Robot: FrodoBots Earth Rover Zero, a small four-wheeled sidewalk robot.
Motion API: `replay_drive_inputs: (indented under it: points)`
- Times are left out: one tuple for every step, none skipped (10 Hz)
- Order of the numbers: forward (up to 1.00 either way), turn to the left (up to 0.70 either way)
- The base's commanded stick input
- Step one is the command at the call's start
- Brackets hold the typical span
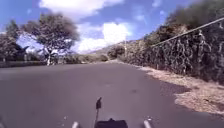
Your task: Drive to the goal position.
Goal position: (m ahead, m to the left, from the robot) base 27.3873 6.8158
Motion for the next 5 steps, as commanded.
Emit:
replay_drive_inputs:
  points:
    - [0.63, 0.0]
    - [0.63, 0.0]
    - [0.63, 0.0]
    - [0.63, 0.0]
    - [0.63, 0.0]
